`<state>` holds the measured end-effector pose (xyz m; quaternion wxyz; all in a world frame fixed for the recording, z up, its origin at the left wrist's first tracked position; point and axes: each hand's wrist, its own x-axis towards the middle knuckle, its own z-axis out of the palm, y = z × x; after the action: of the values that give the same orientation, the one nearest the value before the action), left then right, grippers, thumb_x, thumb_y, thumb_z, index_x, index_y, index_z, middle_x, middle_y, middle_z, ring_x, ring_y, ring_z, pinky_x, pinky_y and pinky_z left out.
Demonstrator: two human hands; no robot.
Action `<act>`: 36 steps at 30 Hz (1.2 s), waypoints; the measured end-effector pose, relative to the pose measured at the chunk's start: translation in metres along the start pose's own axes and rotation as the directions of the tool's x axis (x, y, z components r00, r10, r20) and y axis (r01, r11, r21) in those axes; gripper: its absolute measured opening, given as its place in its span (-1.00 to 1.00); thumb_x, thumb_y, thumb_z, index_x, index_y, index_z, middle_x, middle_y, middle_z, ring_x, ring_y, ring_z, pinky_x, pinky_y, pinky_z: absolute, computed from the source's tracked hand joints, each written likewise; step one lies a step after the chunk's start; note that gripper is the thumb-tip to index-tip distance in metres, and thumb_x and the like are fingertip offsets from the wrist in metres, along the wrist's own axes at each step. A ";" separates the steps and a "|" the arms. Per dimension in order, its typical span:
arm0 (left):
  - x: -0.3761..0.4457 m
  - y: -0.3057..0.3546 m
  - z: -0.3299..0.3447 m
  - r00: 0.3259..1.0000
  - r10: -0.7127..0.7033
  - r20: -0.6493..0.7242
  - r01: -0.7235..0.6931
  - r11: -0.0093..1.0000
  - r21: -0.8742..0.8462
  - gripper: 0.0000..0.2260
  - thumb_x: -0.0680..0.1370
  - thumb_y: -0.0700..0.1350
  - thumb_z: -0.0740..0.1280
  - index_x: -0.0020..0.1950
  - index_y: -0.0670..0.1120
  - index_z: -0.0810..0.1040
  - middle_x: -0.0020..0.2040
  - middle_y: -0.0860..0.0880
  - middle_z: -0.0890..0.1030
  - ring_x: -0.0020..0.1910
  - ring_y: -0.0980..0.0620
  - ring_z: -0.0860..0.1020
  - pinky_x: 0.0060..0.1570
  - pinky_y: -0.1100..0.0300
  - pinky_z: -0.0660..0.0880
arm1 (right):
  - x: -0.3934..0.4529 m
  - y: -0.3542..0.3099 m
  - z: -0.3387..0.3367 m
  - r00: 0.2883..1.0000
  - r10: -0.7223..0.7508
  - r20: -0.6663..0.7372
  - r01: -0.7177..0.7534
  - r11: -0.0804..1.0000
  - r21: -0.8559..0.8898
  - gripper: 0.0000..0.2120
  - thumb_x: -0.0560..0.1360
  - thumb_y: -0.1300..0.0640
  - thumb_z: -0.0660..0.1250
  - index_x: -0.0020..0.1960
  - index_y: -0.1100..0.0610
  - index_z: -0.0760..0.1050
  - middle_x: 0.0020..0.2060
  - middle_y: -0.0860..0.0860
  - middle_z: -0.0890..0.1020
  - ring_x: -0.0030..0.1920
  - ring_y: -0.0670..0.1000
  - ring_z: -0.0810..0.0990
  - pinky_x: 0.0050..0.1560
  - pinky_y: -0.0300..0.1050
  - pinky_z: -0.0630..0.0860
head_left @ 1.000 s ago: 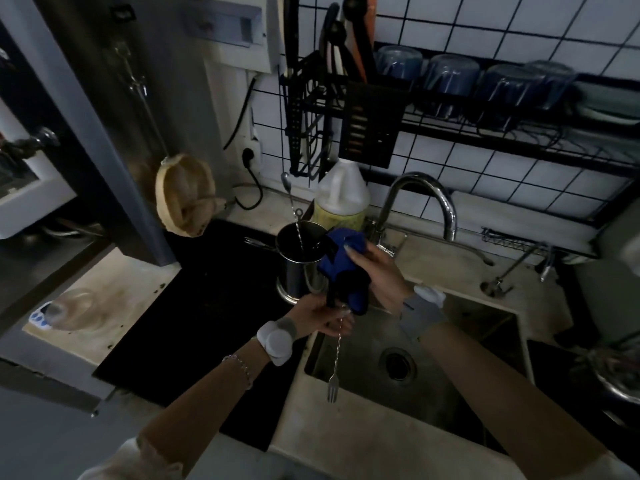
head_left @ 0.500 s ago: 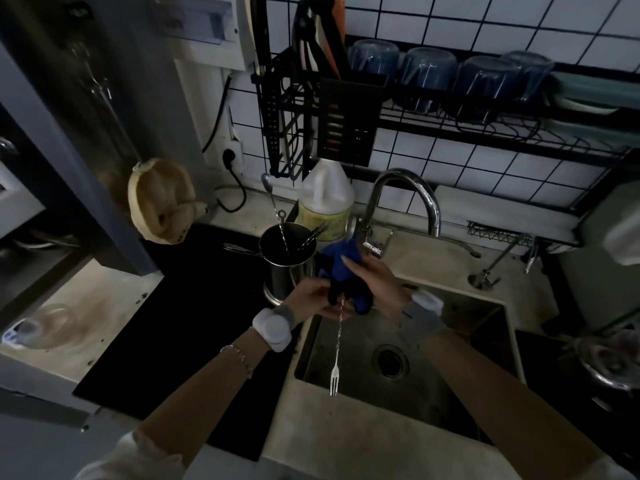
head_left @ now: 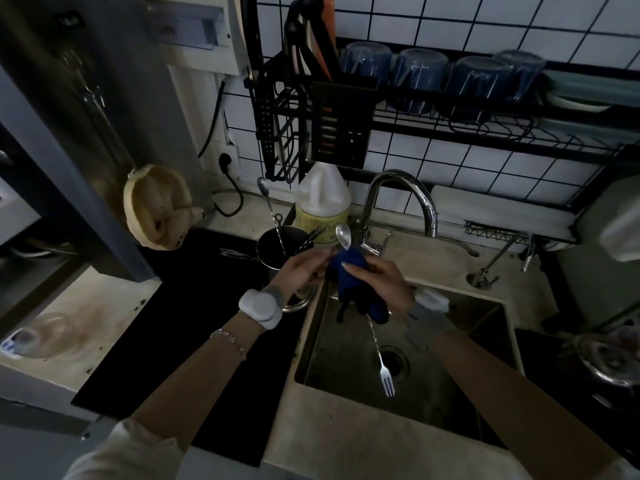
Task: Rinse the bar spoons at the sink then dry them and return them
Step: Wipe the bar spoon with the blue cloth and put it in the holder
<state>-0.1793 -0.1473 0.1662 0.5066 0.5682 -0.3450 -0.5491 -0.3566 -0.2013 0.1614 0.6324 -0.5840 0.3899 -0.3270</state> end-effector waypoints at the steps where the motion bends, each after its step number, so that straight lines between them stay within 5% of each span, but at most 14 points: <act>1: 0.001 0.002 0.005 1.000 0.016 0.021 -0.017 0.999 0.033 -0.88 0.58 -0.04 0.27 0.00 0.10 0.60 -0.06 0.08 0.65 -0.11 0.21 0.63 -0.16 0.36 0.53 | -0.001 -0.001 0.001 1.000 -0.007 0.023 0.007 1.000 -0.028 -0.87 0.40 0.08 0.49 -0.05 0.03 0.67 -0.14 0.08 0.72 -0.12 0.03 0.68 -0.09 -0.19 0.57; 6: 0.005 0.000 0.021 0.995 0.097 0.008 -0.097 0.994 0.048 -0.85 0.55 -0.03 0.31 -0.12 0.05 0.67 -0.21 0.13 0.67 -0.15 0.18 0.60 -0.17 0.42 0.48 | -0.002 -0.005 0.008 0.998 -0.016 0.069 0.023 0.994 -0.108 -0.93 0.42 0.11 0.48 -0.10 0.01 0.65 -0.17 0.05 0.71 -0.12 0.03 0.67 -0.06 -0.14 0.57; 11: 0.007 0.013 0.026 0.984 0.169 0.058 -0.171 0.985 0.036 -0.82 0.58 -0.13 0.26 0.10 -0.09 0.63 -0.05 -0.04 0.67 -0.03 0.06 0.60 -0.04 0.40 0.54 | -0.002 -0.004 0.000 0.996 0.016 0.091 -0.004 0.992 -0.127 -0.89 0.42 0.03 0.47 -0.08 0.03 0.64 -0.16 0.05 0.71 -0.13 0.01 0.67 -0.03 -0.09 0.53; 18: 0.012 0.064 0.004 0.963 0.269 0.015 -0.268 0.961 -0.071 -0.72 0.62 -0.11 0.18 0.21 -0.26 0.52 0.13 -0.21 0.64 0.06 -0.07 0.65 0.10 0.12 0.58 | -0.018 0.017 -0.011 0.978 0.053 0.200 -0.009 0.976 -0.216 -0.80 0.47 0.09 0.43 0.05 0.15 0.63 -0.05 0.17 0.70 -0.06 0.07 0.68 -0.01 -0.11 0.54; 21: 0.013 0.085 -0.012 0.956 0.293 0.004 -0.292 0.954 -0.068 -0.69 0.64 -0.08 0.14 0.25 -0.24 0.48 0.15 -0.25 0.62 0.09 -0.16 0.63 0.12 0.05 0.57 | -0.025 0.026 -0.017 0.970 0.067 0.233 -0.017 0.978 -0.210 -0.86 0.49 0.13 0.40 0.05 0.04 0.62 -0.17 0.00 0.73 -0.16 -0.07 0.69 -0.15 -0.28 0.56; 26: 0.010 0.078 -0.019 0.966 0.258 0.025 -0.259 0.966 0.010 -0.72 0.59 -0.09 0.25 0.25 -0.19 0.50 0.10 -0.21 0.65 -0.03 -0.12 0.68 -0.01 0.12 0.63 | -0.022 0.025 -0.012 0.971 0.051 0.235 -0.009 0.984 -0.175 -0.86 0.48 0.10 0.42 0.03 -0.05 0.63 -0.16 -0.03 0.73 -0.16 -0.08 0.69 -0.19 -0.32 0.56; 31: 0.010 0.056 -0.018 0.987 0.148 0.060 -0.154 0.980 0.129 -0.74 0.59 -0.19 0.26 0.18 -0.34 0.47 -0.02 -0.25 0.65 -0.24 0.00 0.70 -0.26 0.24 0.62 | -0.007 0.022 0.003 0.960 0.038 0.276 0.008 0.987 -0.162 -0.87 0.47 0.07 0.43 0.02 -0.05 0.65 -0.09 0.00 0.72 -0.08 -0.05 0.67 -0.08 -0.28 0.56; 36: 0.011 0.073 -0.047 0.989 0.146 -0.011 -0.141 0.969 0.204 -0.77 0.61 -0.11 0.22 0.12 -0.27 0.48 0.00 -0.22 0.68 -0.13 -0.16 0.68 -0.09 0.03 0.63 | 0.002 0.031 0.012 0.958 0.074 0.278 -0.034 0.989 -0.147 -0.83 0.47 0.10 0.44 0.06 0.00 0.62 -0.09 -0.01 0.71 -0.07 -0.04 0.67 -0.11 -0.31 0.56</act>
<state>-0.1195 -0.1664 0.2271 0.4889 0.5977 -0.4327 -0.4653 -0.3469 -0.1942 0.1310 0.6474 -0.6571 0.3335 -0.1946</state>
